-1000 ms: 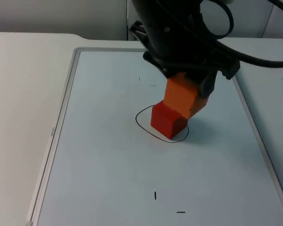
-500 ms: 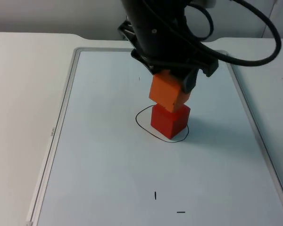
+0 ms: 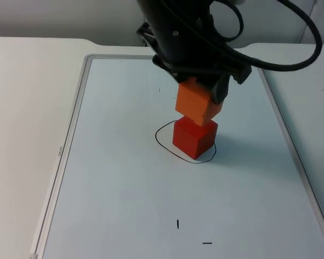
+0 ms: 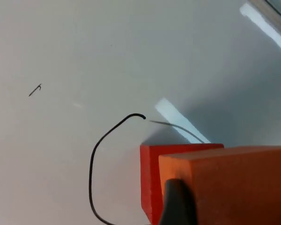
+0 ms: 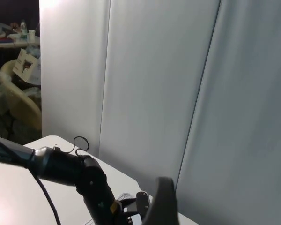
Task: Pick up one cube with the left hand and another cube with the right hand. First place the cube in the right hand at the target position, then stack the cube in the left hand on top.
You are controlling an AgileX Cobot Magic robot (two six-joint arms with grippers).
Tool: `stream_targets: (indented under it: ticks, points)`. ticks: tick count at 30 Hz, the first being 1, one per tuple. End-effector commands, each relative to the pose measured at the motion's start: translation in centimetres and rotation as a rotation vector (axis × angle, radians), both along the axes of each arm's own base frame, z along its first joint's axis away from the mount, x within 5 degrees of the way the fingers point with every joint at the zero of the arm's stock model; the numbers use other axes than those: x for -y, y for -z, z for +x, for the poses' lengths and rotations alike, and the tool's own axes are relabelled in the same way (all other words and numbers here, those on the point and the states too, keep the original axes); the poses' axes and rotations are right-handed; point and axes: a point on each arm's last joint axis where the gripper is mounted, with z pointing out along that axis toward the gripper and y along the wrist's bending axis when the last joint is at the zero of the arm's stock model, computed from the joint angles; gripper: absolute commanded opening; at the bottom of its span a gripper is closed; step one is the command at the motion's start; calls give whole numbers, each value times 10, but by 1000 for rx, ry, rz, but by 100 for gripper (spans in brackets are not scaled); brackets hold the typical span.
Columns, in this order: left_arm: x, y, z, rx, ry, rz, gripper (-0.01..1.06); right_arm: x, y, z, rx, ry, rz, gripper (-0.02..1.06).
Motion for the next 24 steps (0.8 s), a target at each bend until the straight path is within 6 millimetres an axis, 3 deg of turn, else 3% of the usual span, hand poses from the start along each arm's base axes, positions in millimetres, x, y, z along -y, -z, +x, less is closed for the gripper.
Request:
stream_targets:
  ticks: [1,24]
  points:
    - [4,5,0,-12,4,-10,31,1,-1,-1,6,5,3,67]
    - [4,11,2,-5,9,3,31,1,-1,-1,6,4,3,67]
